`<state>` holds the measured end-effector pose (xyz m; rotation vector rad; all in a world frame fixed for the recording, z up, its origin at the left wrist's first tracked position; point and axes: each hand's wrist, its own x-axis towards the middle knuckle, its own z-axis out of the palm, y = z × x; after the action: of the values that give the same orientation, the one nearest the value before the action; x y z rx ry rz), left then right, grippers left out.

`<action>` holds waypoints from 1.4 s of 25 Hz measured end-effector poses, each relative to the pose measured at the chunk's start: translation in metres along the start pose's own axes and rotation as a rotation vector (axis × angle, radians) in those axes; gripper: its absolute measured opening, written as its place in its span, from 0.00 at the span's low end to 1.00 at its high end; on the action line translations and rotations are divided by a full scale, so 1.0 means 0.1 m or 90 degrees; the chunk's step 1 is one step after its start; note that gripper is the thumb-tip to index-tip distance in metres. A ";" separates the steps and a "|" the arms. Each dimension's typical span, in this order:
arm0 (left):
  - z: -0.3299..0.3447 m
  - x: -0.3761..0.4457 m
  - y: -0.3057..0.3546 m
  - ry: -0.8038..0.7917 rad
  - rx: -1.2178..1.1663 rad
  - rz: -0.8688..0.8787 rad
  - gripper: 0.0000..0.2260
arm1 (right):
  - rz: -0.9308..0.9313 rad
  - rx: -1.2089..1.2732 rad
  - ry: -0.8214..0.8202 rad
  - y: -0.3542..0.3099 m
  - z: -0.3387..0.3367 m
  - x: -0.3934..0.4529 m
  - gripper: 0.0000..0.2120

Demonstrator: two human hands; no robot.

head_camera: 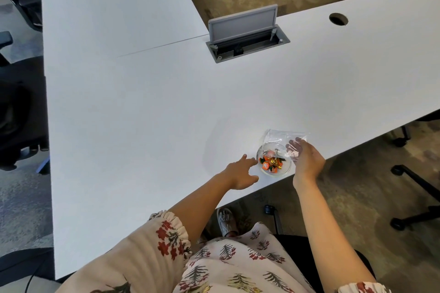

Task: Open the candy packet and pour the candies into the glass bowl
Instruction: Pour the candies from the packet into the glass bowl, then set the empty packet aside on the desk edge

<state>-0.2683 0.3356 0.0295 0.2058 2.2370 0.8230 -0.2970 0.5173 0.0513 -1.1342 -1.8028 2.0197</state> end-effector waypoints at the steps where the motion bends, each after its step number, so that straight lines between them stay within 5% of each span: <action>1: -0.03 -0.02 -0.01 0.023 -0.049 -0.018 0.28 | 0.044 0.028 -0.020 0.02 0.06 -0.04 0.08; 7: -0.28 -0.18 -0.10 0.235 -0.559 -0.087 0.21 | 0.276 0.184 -0.175 0.19 0.42 -0.37 0.07; 12: -0.40 -0.33 -0.30 0.427 -0.796 -0.166 0.14 | 0.304 0.125 -0.294 0.36 0.62 -0.62 0.11; 24: -0.47 -0.80 -0.90 0.619 -0.962 -0.216 0.06 | 0.233 -0.083 -0.395 0.70 1.01 -1.04 0.09; 35: -0.37 -1.57 -2.00 0.790 -0.939 -0.352 0.06 | 0.262 -0.162 -0.481 0.88 1.28 -1.36 0.07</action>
<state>-0.1619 0.1015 0.0178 -1.9020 1.6488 2.2982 -0.2589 0.3165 0.0200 -0.9167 -2.3714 2.7963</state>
